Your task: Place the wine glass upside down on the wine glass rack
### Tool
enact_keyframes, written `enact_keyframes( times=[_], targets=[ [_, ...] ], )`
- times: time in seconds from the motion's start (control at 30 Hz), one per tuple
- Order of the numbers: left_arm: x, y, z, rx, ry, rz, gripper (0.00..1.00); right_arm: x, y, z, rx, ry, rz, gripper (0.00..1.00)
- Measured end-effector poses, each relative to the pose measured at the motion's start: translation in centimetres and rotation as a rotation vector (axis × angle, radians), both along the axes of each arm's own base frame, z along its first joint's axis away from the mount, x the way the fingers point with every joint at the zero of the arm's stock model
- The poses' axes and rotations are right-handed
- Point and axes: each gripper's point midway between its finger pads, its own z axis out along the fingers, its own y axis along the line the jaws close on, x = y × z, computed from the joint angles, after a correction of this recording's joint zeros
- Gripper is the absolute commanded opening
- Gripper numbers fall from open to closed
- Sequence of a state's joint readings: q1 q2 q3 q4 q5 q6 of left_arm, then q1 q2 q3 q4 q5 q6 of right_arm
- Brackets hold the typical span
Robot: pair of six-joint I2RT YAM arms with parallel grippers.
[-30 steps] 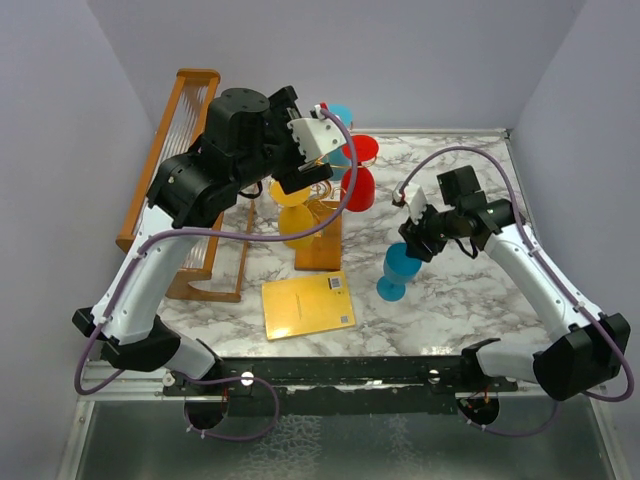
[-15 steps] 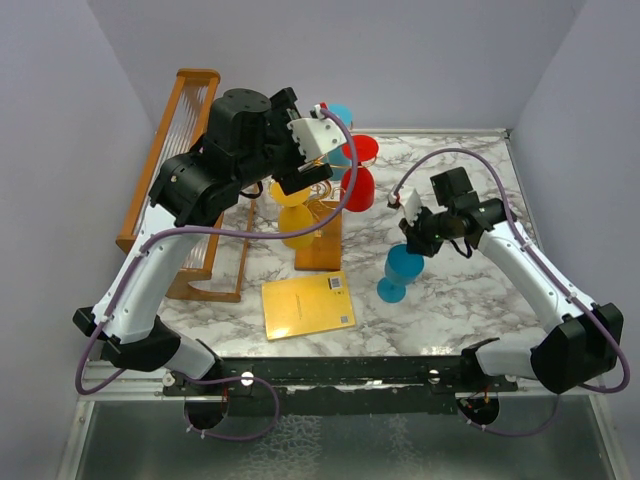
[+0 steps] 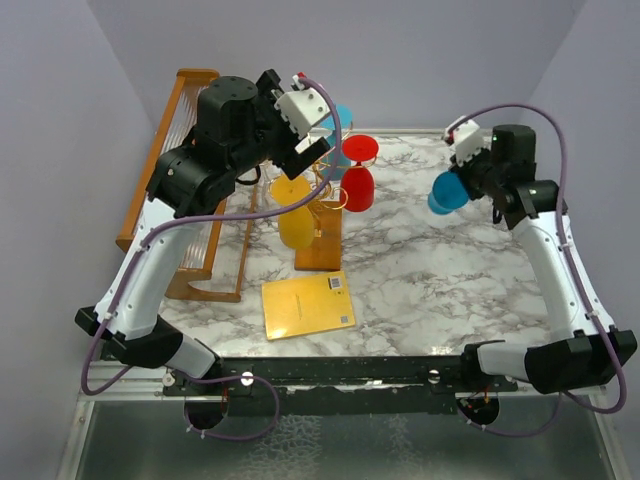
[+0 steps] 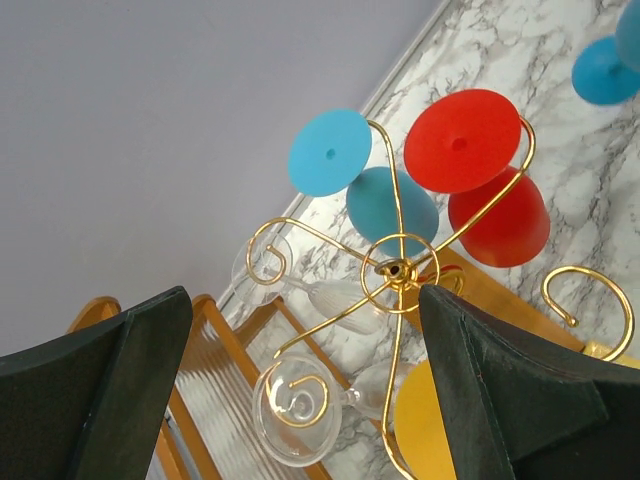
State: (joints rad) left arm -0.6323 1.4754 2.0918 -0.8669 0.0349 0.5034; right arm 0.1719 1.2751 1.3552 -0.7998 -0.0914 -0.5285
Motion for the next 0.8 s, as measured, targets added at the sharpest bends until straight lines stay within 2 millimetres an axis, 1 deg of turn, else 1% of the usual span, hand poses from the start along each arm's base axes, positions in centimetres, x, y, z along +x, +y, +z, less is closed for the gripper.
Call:
enact_keyframes(
  times=[0.03, 0.07, 0.13, 0.2, 0.23, 0.27, 0.3, 0.33, 0.4, 0.53, 0.6, 0.67, 0.8],
  targets=[
    [0.2, 0.0, 0.1, -0.020, 0.007, 0.009, 0.99, 0.7, -1.1, 1.5, -0.008, -0.047, -0.041, 0.01],
    [0.5, 0.0, 0.2, -0.041, 0.012, 0.017, 0.99, 1.5, -2.3, 3.4, -0.016, -0.107, -0.086, 0.01],
    [0.8, 0.0, 0.4, -0.077, 0.025, 0.028, 0.99, 2.3, -3.3, 6.3, -0.025, -0.192, -0.127, 0.01],
    [1.2, -0.1, 0.7, -0.122, 0.039, 0.038, 0.99, 2.7, -3.5, 8.6, -0.020, -0.255, -0.143, 0.01],
    [1.3, -0.2, 0.9, -0.143, 0.046, 0.041, 0.99, 2.8, -3.5, 10.4, -0.009, -0.299, -0.149, 0.01],
    [1.5, -0.2, 1.1, -0.171, 0.055, 0.045, 0.99, 2.9, -3.5, 11.5, 0.000, -0.330, -0.152, 0.01],
    [1.6, -0.2, 1.4, -0.196, 0.060, 0.046, 0.98, 3.0, -3.4, 13.3, 0.019, -0.375, -0.157, 0.01],
    [1.7, -0.3, 1.7, -0.223, 0.067, 0.047, 0.98, 3.0, -3.4, 14.6, 0.034, -0.407, -0.161, 0.01],
    [1.8, -0.4, 2.4, -0.273, 0.079, 0.045, 0.97, 2.8, -3.1, 17.6, 0.079, -0.478, -0.162, 0.01],
    [1.8, -0.8, 3.7, -0.386, 0.109, 0.030, 0.94, 2.1, -2.1, 22.1, 0.171, -0.573, -0.134, 0.01],
    [1.7, -1.1, 4.1, -0.429, 0.127, 0.017, 0.93, 1.8, -1.3, 23.6, 0.224, -0.599, -0.108, 0.01],
    [1.7, -1.4, 4.4, -0.467, 0.149, 0.005, 0.92, 1.5, -0.4, 24.4, 0.282, -0.605, -0.077, 0.01],
    [1.6, -2.3, 4.3, -0.525, 0.198, -0.023, 0.91, 1.5, 1.1, 24.8, 0.369, -0.585, -0.031, 0.01]
  ],
)
